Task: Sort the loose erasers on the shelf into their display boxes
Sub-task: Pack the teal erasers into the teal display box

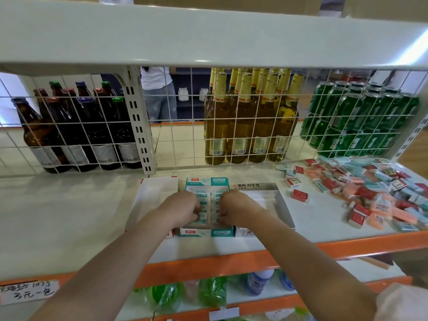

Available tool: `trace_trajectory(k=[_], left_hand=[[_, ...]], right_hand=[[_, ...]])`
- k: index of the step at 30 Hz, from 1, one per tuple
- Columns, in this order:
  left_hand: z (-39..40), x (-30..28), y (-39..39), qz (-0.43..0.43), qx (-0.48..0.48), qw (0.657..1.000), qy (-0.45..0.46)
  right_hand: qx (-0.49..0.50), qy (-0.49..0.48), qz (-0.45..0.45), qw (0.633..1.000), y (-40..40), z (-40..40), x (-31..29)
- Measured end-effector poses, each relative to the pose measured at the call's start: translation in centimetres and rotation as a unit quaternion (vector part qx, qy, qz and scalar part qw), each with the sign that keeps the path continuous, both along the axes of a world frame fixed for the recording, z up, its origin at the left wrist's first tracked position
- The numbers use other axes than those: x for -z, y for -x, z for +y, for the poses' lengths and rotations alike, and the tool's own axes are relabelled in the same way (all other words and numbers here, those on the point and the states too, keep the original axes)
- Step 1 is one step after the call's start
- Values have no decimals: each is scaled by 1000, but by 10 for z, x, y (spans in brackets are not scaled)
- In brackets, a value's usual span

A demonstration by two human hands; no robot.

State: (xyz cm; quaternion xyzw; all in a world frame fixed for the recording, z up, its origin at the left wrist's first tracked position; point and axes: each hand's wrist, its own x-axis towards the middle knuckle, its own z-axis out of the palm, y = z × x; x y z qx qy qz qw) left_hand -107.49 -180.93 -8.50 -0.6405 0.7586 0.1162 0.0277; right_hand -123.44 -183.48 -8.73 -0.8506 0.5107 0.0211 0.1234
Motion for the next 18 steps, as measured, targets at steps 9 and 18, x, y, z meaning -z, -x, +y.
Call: trace_trajectory(k=[9, 18], left_hand=[[-5, 0, -2, -17, 33, 999, -30], [-2, 2, 2, -22, 44, 999, 1]], right_hand=[[-30, 22, 28, 999, 0, -3, 2], [-50, 24, -7, 998, 9, -5, 7]])
